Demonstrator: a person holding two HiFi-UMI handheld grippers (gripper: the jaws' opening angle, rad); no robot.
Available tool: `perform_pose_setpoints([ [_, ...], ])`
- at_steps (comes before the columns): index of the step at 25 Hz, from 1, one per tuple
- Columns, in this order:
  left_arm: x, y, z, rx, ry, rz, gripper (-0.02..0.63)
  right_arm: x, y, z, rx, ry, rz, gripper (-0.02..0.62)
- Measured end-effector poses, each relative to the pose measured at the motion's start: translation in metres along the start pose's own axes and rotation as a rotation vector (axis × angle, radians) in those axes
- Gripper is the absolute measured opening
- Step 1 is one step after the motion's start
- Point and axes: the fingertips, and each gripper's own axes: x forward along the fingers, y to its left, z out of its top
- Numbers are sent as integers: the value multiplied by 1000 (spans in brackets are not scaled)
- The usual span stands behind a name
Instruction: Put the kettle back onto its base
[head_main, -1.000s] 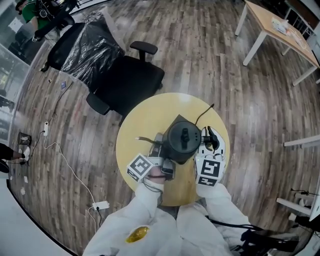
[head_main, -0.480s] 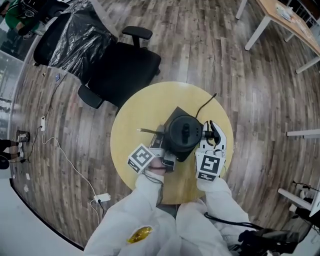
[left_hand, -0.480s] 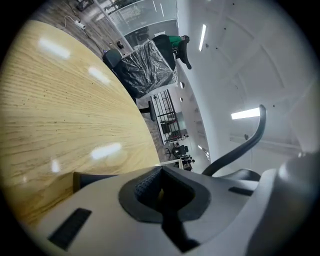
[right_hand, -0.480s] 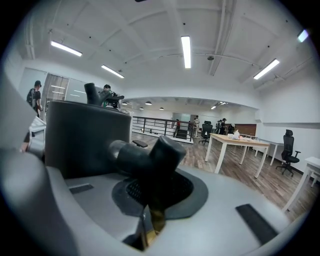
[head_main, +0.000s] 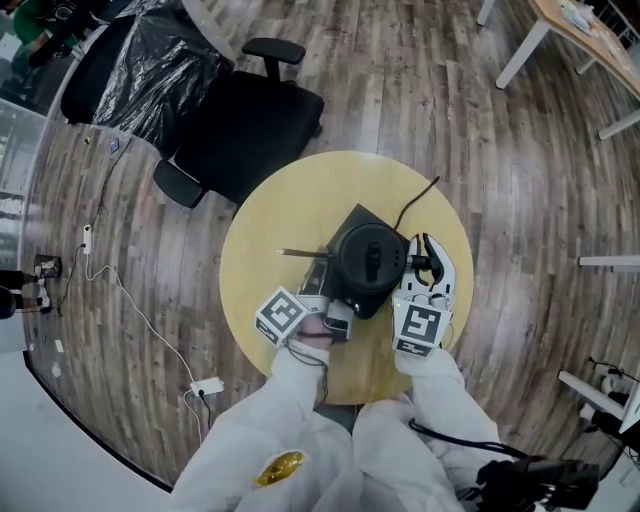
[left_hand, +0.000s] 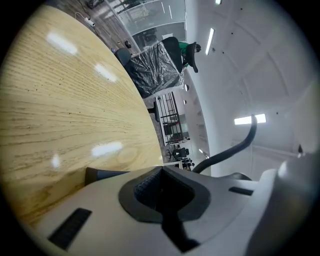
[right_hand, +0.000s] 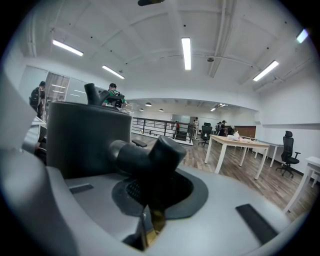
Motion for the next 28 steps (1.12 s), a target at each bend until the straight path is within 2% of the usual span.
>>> perform_pose_setpoints([
  [5,0,-1,0,7,-5,1,-5,-2,4,5,-41,-28,10,37],
  [16,-7,-4,0,19,-16,3,-5,-9,13,5,-54,-39,19,37],
  [28,-15,-8,-2,16,-29,0,-5,-24,16,-6,-27,-6,23,37],
])
